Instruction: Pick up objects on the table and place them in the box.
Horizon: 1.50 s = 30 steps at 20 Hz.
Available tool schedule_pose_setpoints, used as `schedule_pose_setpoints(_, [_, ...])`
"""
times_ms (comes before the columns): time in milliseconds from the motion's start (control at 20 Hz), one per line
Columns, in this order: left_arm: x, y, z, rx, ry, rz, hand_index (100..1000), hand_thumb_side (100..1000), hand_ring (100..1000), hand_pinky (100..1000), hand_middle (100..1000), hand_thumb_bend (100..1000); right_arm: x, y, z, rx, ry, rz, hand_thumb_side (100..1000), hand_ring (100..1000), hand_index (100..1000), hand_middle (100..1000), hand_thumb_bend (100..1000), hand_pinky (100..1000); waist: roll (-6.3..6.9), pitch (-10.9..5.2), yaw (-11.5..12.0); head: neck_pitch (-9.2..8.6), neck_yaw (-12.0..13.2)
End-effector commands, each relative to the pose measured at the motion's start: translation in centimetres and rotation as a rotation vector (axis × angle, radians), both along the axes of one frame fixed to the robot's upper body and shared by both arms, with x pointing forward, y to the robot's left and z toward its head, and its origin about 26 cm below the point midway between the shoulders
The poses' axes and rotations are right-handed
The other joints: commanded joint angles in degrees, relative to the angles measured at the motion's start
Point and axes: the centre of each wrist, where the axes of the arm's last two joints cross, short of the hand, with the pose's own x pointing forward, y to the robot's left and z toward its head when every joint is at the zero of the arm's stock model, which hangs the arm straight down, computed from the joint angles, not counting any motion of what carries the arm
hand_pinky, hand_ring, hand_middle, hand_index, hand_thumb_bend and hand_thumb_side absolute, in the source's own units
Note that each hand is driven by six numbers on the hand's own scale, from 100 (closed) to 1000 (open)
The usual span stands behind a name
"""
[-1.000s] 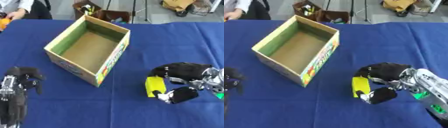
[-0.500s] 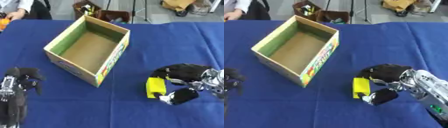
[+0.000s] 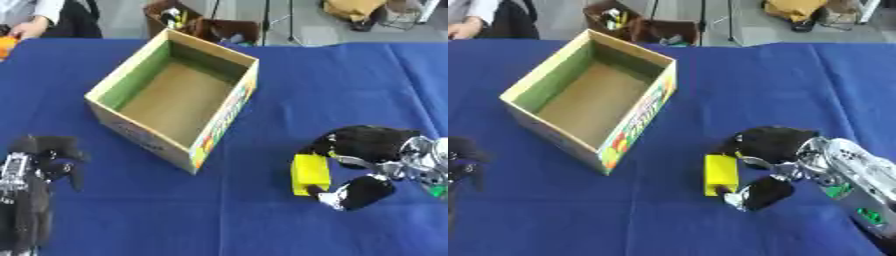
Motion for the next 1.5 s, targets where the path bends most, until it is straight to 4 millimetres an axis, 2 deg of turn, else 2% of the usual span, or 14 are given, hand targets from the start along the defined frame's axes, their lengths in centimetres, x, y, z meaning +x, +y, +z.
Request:
schedule_pose_setpoints(50, [-0.2, -0.1, 0.5, 0.01, -0.023, -0.009, 592, 955, 499, 220, 444, 100, -0.6, 0.2, 1.3, 0.053, -0.045, 0.033, 758, 826, 772, 612, 100, 842, 0.0, -0.98, -0.09, -0.58, -0.09])
schedule_pose_setpoints(150, [-0.2, -0.1, 0.5, 0.011, -0.022, -0.009, 592, 955, 499, 220, 444, 100, -0.8, 0.4, 1.5, 0.094, -0.063, 0.038, 711, 800, 713, 564, 100, 827, -0.02, -0.94, -0.12, -0.54, -0.08])
schedule_pose_setpoints(450, [-0.2, -0.1, 0.5, 0.013, -0.021, -0.009, 592, 957, 499, 221, 445, 100, -0.9, 0.4, 1.6, 0.164, -0.088, 0.025, 675, 774, 638, 511, 100, 813, -0.08, -0.93, -0.11, -0.58, -0.15])
schedule_pose_setpoints(650, [-0.2, -0.1, 0.4, 0.015, -0.019, -0.01, 592, 958, 499, 222, 445, 100, -0.9, 0.5, 2.0, 0.198, -0.105, 0.02, 558, 747, 576, 464, 100, 798, -0.1, -0.91, -0.19, -0.53, -0.2])
schedule_pose_setpoints(750, [-0.2, -0.1, 0.4, 0.017, -0.018, -0.01, 592, 958, 500, 222, 445, 100, -0.9, 0.5, 2.1, 0.215, -0.115, 0.014, 548, 741, 564, 453, 100, 795, -0.1, -0.91, -0.19, -0.53, -0.21])
schedule_pose_setpoints(950, [-0.1, -0.1, 0.3, 0.02, -0.013, -0.009, 591, 959, 500, 222, 445, 100, -1.1, 0.6, 2.9, 0.255, -0.154, 0.005, 440, 705, 507, 398, 100, 775, -0.17, -0.98, -0.21, -0.57, -0.21])
schedule_pose_setpoints(1150, [-0.1, -0.1, 0.3, 0.021, -0.011, -0.008, 592, 957, 500, 222, 445, 100, -1.4, 1.0, 4.4, 0.292, -0.223, 0.009, 319, 686, 478, 369, 100, 762, -0.26, -1.2, -0.13, -0.73, -0.24])
schedule_pose_setpoints(1250, [-0.2, -0.1, 0.3, 0.021, -0.009, -0.008, 592, 957, 500, 223, 445, 100, -1.6, 1.3, 5.5, 0.306, -0.267, 0.018, 287, 686, 477, 368, 100, 761, -0.32, -1.34, -0.05, -0.72, -0.29])
schedule_pose_setpoints(1300, [-0.2, -0.1, 0.3, 0.021, -0.009, -0.009, 592, 957, 500, 223, 446, 100, -1.7, 1.4, 6.1, 0.312, -0.286, 0.022, 234, 682, 472, 363, 100, 757, -0.35, -1.42, 0.0, -0.67, -0.35])
schedule_pose_setpoints(1500, [-0.2, 0.0, 0.2, 0.022, -0.004, -0.008, 592, 957, 500, 223, 446, 100, -2.1, 2.2, 9.0, 0.362, -0.4, 0.044, 214, 681, 467, 358, 100, 754, -0.5, -1.81, 0.44, -0.41, -0.59])
